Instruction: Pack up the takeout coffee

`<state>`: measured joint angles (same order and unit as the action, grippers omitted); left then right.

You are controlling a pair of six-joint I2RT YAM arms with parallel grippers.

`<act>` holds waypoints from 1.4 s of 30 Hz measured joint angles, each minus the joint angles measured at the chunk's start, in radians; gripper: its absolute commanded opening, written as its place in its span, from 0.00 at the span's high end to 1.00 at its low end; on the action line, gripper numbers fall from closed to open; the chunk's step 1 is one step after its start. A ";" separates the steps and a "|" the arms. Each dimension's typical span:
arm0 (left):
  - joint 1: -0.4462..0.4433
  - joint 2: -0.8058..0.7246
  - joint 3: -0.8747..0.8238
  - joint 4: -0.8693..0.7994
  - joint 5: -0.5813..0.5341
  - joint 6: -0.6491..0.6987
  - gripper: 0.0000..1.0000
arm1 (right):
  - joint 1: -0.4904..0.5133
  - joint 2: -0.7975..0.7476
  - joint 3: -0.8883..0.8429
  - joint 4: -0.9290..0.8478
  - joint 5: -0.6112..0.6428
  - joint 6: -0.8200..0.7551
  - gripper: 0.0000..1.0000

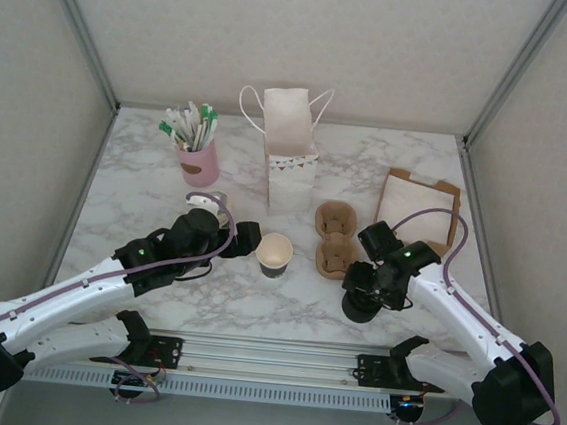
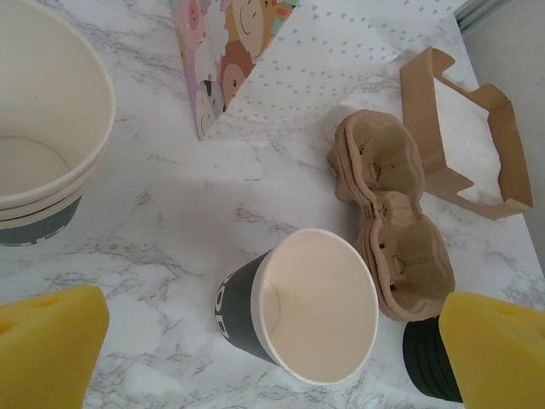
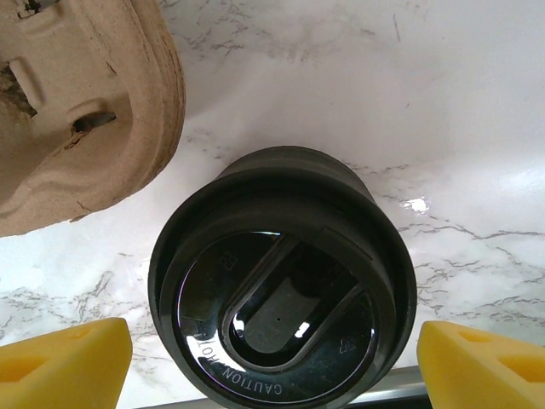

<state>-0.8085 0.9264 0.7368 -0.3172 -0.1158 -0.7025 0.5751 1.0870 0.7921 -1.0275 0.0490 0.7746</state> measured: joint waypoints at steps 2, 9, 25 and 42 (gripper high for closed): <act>0.000 0.000 0.000 0.000 0.000 0.000 0.00 | 0.000 0.008 -0.003 0.003 0.000 0.000 0.13; 0.000 0.010 0.000 0.000 0.000 0.000 0.00 | 0.000 0.025 -0.016 0.017 0.000 0.000 0.16; 0.000 0.024 0.000 0.003 0.010 0.000 0.00 | 0.000 0.030 -0.027 0.023 0.000 0.000 0.20; 0.000 0.025 0.000 0.004 0.014 0.000 0.00 | 0.002 0.030 -0.027 0.023 0.000 0.000 0.24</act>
<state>-0.8085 0.9512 0.7368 -0.3134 -0.1017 -0.7025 0.5770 1.1168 0.7647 -1.0042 0.0486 0.7742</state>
